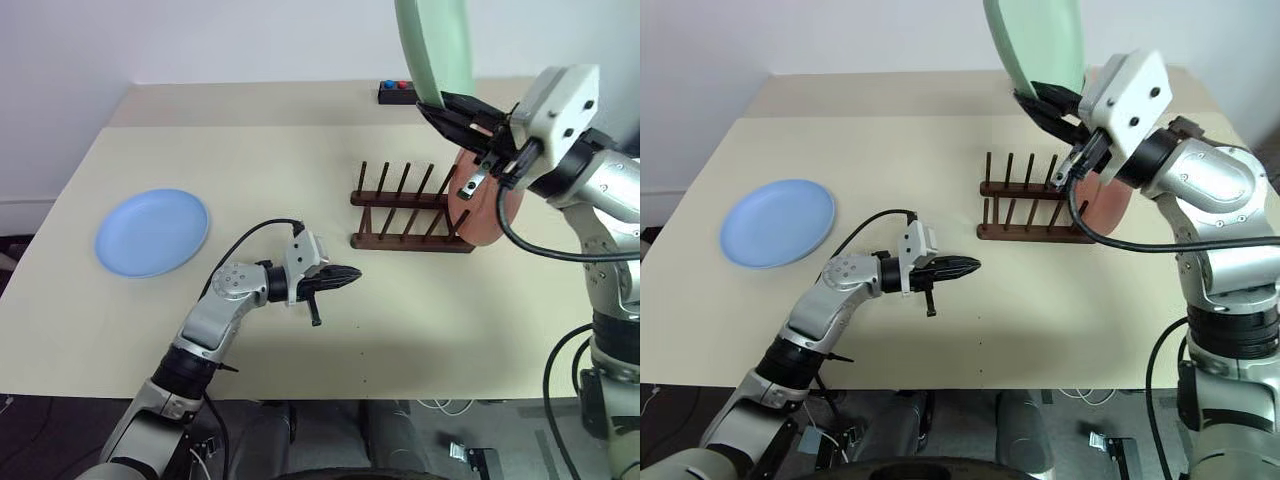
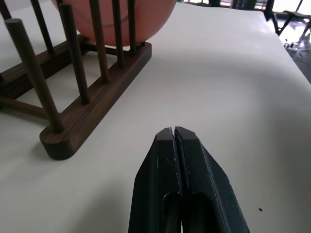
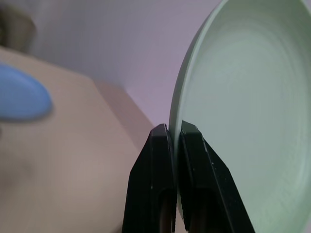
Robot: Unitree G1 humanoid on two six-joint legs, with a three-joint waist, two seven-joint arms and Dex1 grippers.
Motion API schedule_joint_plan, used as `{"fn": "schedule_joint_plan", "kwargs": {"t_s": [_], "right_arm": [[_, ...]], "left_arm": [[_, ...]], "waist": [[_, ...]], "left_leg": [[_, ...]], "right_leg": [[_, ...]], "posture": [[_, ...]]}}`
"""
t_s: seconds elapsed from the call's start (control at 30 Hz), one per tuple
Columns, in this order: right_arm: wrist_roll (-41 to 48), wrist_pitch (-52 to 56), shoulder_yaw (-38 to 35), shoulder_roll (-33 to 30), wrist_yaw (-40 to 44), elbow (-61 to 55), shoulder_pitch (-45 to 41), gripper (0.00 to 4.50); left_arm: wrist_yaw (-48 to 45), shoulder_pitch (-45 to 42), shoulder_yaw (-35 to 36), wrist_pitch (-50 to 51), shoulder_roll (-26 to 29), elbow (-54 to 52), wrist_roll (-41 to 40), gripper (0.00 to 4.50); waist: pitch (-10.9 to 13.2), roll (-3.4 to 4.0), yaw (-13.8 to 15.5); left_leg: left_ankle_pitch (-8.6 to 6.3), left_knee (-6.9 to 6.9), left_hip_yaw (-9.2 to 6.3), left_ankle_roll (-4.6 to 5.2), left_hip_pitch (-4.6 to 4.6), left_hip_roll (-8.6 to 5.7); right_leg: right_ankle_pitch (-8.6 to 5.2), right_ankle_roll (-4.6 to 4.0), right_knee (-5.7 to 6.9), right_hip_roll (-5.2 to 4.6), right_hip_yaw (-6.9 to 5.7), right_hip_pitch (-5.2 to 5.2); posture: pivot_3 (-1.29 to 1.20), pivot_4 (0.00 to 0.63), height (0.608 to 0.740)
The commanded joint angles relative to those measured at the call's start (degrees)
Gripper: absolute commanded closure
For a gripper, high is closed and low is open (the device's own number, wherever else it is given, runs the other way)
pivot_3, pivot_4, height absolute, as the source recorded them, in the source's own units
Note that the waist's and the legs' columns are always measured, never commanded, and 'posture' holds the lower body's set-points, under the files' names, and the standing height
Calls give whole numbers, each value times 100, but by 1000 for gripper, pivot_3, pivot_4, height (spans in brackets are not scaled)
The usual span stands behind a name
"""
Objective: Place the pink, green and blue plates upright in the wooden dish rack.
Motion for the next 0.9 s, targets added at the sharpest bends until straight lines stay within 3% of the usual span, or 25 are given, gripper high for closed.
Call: {"fn": "schedule_joint_plan", "kwargs": {"t_s": [0.03,0.2,0.37,0.9], "right_arm": [[726,533,-397,133,-148,-161,100,4462],[1705,1216,-641,388,-324,-355,495,4462],[2106,1484,-803,607,-685,-337,727,4462],[1926,1382,-793,715,-650,46,1297,4462]], "left_arm": [[20,-7,115,-51,13,-222,-61,4500],[12,-18,121,-59,32,-215,-61,4500],[-2,-48,102,-61,19,-190,-63,4500],[-13,-95,101,-76,8,-141,-35,4500]], "waist": [[0,0,0],[0,1,-13],[-1,1,-17],[-1,1,-19]], "left_leg": [[0,1,1,0,0,-1],[0,-4,1,0,0,0],[0,-4,2,0,0,1],[0,-3,4,0,-1,1]], "right_leg": [[0,0,0,0,1,0],[0,0,1,1,0,-3],[0,-1,2,1,0,-7],[0,0,2,3,1,-7]], "posture": [[0,150,740],[0,150,740],[0,150,740],[0,150,740]]}}
